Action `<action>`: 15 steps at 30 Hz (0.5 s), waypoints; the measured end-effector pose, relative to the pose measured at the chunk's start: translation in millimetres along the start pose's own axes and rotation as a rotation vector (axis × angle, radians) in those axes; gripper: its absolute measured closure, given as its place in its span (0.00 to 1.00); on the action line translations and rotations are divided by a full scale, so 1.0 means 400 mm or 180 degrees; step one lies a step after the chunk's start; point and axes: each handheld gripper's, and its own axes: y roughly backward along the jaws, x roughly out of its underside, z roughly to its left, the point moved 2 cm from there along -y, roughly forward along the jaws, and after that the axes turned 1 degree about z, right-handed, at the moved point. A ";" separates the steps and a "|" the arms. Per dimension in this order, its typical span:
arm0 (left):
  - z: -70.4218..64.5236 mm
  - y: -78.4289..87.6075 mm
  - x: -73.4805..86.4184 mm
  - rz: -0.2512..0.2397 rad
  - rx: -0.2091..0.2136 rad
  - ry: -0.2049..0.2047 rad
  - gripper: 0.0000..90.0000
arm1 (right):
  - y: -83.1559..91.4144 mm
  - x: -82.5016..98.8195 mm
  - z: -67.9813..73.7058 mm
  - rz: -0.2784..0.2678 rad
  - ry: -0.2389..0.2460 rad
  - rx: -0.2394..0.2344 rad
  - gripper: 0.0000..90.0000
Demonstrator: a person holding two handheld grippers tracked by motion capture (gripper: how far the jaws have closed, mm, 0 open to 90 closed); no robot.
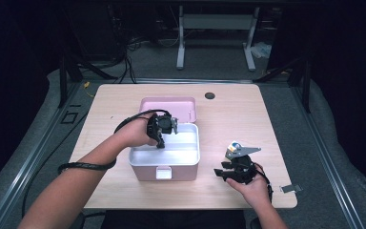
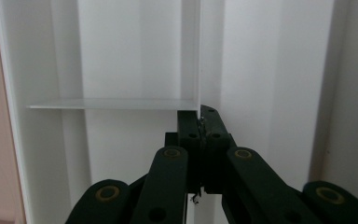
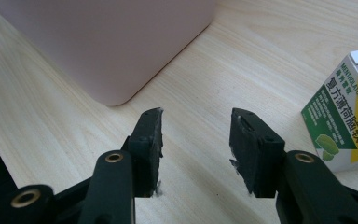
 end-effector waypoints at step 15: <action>-0.011 0.038 0.005 -0.0082 -0.0125 0.0033 0.99 | 0.000 0.000 0.000 -0.0008 -0.0017 -0.0014 0.60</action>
